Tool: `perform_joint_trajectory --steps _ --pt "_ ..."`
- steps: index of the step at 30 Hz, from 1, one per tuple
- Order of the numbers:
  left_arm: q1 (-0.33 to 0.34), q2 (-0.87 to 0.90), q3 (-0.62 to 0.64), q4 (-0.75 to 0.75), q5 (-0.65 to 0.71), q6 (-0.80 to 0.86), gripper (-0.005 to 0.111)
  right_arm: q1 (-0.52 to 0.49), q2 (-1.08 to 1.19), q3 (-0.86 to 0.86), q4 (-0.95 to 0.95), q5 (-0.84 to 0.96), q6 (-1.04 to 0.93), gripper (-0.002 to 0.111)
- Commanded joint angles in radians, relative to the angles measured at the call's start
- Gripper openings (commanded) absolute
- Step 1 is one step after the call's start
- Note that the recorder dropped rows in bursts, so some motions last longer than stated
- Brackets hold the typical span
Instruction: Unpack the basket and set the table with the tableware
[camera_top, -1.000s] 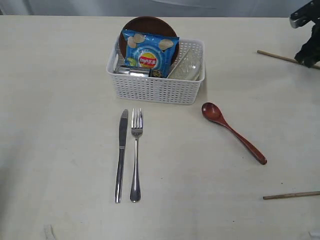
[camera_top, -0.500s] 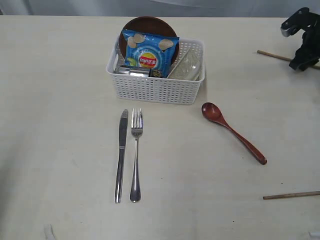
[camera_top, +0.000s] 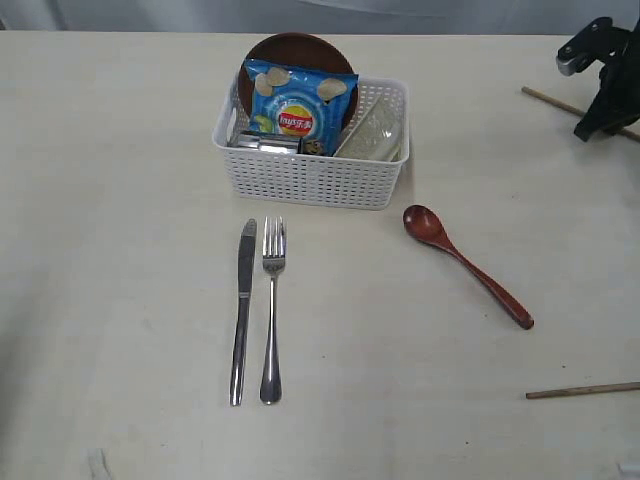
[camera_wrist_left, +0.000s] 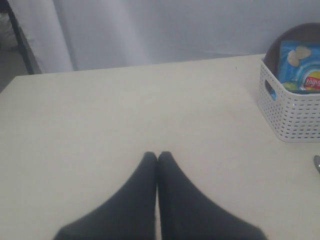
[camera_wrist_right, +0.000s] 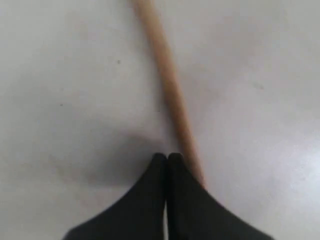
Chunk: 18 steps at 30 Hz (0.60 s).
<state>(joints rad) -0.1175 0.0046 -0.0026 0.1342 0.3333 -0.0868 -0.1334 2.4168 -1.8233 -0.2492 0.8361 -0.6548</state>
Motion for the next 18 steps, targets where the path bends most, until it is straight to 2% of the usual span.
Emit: perform_joint_trajectory --steps 1,5,9,12,14,18 --pt "0.004 -0.005 0.003 0.0 -0.007 0.002 0.0 -0.001 0.062 0.03 0.055 0.142 -0.008 -0.001" --pt "0.004 -0.005 0.003 0.0 -0.007 0.002 0.0 -0.001 0.047 0.03 0.15 0.17 -0.039 -0.001" --pt "0.004 -0.005 0.003 0.0 -0.007 0.002 0.0 0.007 0.013 0.03 0.274 0.233 -0.164 -0.001" --pt "0.004 -0.005 0.003 0.0 -0.007 0.002 0.0 0.011 -0.044 0.03 0.281 0.143 -0.158 -0.001" --pt "0.004 -0.005 0.003 0.0 -0.007 0.002 0.0 0.006 -0.078 0.03 0.273 0.064 -0.113 -0.001" --pt "0.004 -0.005 0.003 0.0 -0.007 0.002 0.0 -0.016 -0.099 0.03 0.077 -0.138 0.18 -0.001"
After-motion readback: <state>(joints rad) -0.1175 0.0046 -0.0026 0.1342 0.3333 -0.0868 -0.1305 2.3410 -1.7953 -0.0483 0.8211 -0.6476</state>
